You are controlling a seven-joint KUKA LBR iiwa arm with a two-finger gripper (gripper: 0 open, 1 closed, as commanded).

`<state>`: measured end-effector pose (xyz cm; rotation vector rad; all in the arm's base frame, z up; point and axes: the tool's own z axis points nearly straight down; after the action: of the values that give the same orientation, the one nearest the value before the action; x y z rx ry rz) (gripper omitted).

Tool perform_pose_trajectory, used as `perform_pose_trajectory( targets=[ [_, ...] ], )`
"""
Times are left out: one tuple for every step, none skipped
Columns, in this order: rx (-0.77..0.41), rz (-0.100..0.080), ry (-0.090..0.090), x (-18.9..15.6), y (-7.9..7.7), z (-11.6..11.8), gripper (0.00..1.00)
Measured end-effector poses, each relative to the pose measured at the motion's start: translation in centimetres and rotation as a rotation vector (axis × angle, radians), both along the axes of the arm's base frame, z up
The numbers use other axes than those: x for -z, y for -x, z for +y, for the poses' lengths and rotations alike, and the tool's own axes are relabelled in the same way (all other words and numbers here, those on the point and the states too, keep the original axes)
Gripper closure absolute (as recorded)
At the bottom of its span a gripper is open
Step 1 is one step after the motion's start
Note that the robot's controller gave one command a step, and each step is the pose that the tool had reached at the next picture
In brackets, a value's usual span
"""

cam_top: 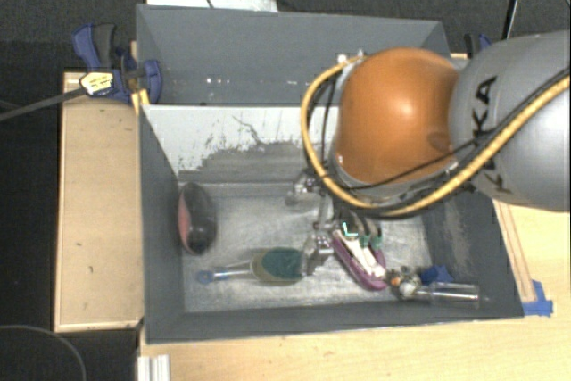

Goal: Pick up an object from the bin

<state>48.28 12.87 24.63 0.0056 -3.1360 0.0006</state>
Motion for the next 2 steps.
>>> perform_pose_trajectory(
  targets=[
    [-0.105,0.000,0.000,16.50,-0.32,-4.35,0.00],
    [-0.101,-0.007,-0.002,16.08,-0.50,-4.19,1.00]
  ],
)
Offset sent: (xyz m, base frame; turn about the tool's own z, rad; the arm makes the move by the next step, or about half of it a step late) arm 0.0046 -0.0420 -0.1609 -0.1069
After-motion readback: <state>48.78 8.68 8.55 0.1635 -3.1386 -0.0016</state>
